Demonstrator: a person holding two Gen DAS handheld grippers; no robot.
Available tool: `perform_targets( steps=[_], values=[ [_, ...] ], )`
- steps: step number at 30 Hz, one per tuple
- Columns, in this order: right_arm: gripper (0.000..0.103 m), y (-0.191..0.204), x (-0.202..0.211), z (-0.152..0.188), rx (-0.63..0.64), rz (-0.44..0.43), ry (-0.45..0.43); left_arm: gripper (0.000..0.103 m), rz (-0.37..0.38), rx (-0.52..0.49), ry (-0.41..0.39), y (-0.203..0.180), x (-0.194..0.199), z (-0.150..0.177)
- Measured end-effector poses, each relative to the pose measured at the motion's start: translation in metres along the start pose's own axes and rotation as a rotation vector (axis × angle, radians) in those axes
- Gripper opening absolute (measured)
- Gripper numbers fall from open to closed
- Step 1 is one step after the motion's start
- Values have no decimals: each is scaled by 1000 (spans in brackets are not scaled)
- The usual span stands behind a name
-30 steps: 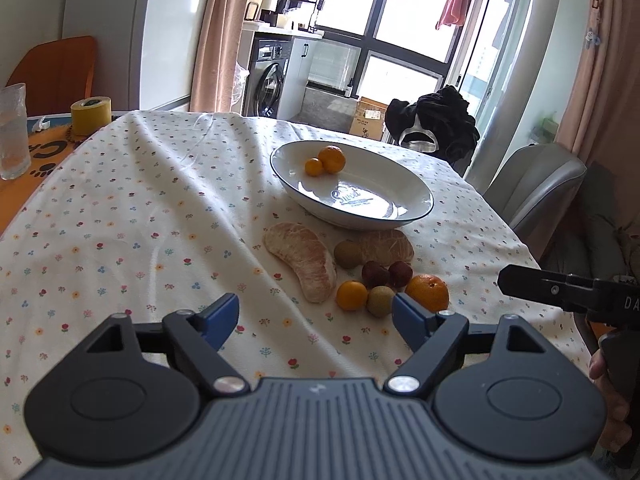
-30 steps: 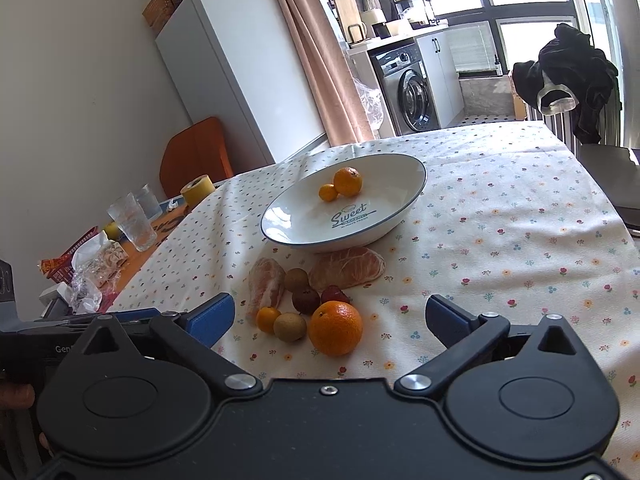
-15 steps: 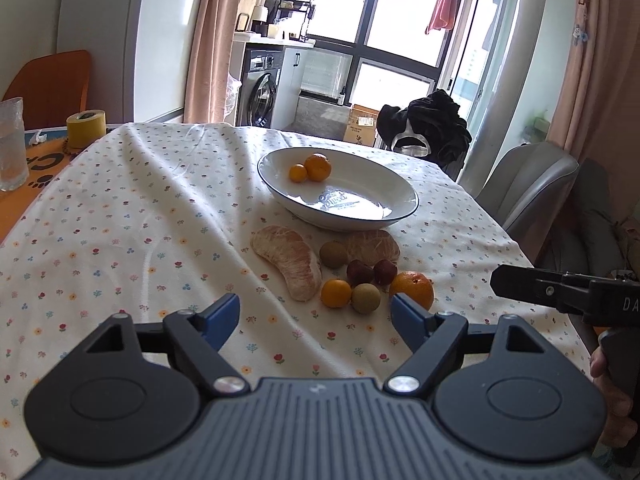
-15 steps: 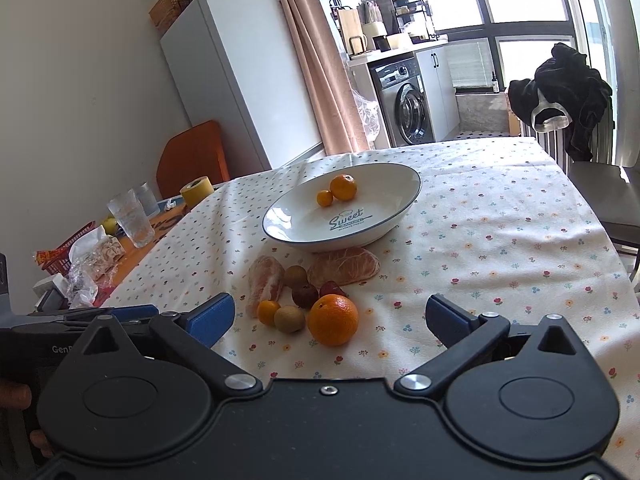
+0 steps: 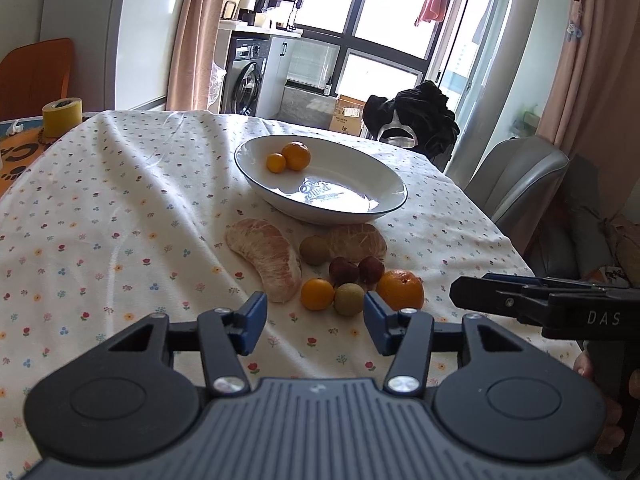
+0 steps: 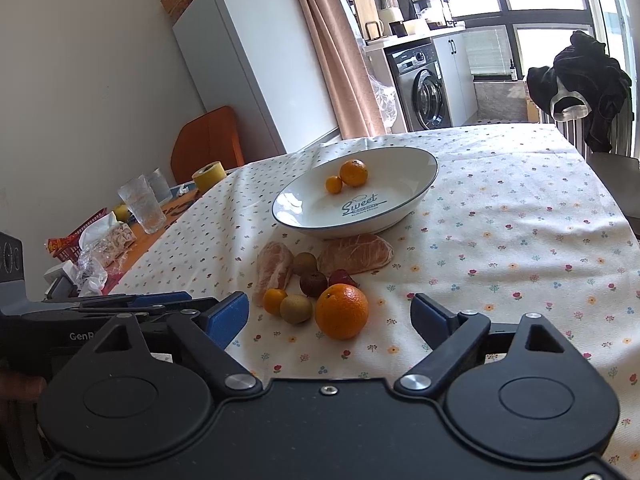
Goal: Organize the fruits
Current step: 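Close the left gripper on a small orange while the right gripper grasps a large mandarin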
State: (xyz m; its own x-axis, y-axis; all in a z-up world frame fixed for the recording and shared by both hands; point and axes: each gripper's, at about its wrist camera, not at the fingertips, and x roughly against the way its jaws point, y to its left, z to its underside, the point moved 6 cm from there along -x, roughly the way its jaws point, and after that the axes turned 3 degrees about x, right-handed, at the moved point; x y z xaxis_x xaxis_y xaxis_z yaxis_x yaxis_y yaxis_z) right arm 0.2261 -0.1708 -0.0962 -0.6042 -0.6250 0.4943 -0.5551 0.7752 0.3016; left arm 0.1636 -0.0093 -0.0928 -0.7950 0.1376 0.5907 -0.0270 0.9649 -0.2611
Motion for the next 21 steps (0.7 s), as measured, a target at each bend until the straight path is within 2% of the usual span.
perform_targets(
  steps=[5, 11, 21],
  values=[
    [73, -4, -13, 2, -13, -8, 30, 43, 18, -7, 22, -1, -13, -2],
    [68, -5, -27, 3, -6, -10, 55, 37, 28, 0, 44, 2, -27, -5],
    [64, -11, -49, 5, -12, 0, 91, 31, 38, -3, 70, 3, -42, -7]
  ],
)
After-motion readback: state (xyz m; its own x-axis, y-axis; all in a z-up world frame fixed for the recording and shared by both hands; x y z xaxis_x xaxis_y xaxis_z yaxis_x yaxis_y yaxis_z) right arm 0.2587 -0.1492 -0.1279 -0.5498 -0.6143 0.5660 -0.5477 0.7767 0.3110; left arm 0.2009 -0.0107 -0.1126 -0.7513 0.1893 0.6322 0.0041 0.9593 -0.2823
